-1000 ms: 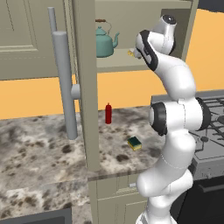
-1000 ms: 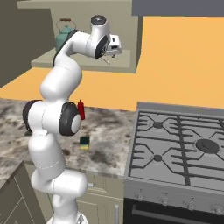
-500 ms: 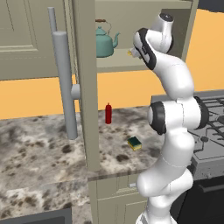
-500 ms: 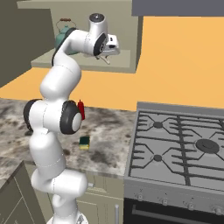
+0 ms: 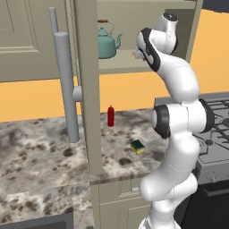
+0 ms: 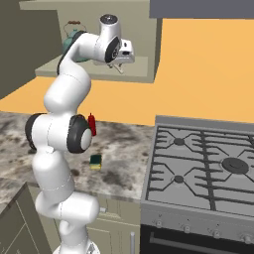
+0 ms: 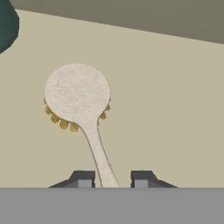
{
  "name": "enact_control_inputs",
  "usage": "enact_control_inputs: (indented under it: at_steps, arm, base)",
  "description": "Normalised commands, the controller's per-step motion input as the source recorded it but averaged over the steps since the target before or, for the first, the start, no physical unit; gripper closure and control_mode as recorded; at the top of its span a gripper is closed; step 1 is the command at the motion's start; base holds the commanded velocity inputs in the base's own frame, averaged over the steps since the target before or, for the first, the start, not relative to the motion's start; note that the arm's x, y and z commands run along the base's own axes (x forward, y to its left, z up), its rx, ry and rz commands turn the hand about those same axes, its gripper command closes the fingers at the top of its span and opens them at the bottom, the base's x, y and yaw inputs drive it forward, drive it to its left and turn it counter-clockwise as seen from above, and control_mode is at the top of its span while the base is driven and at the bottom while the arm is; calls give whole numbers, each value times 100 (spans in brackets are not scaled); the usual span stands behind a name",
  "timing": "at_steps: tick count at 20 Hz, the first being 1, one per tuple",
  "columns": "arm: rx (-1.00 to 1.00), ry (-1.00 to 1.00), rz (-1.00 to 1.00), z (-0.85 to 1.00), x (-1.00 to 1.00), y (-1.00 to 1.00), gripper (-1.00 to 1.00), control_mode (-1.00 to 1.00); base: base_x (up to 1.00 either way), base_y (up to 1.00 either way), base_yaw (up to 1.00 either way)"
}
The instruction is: Pick the sponge and dish brush from the cabinet and place them on the counter.
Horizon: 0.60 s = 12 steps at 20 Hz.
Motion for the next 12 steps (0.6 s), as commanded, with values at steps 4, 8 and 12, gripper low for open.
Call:
enact_control_inputs:
  at_steps: [4,8,12]
  arm:
    - [1,0,1,-15,-47,-14,100,-100]
    - [0,-1,2,-7,-65,-15,100,-100]
    - [0,-3,2,-1,-65,-9,100,-100]
  base:
    - [0,0,0]
    - [0,0,0]
    - [0,0,0]
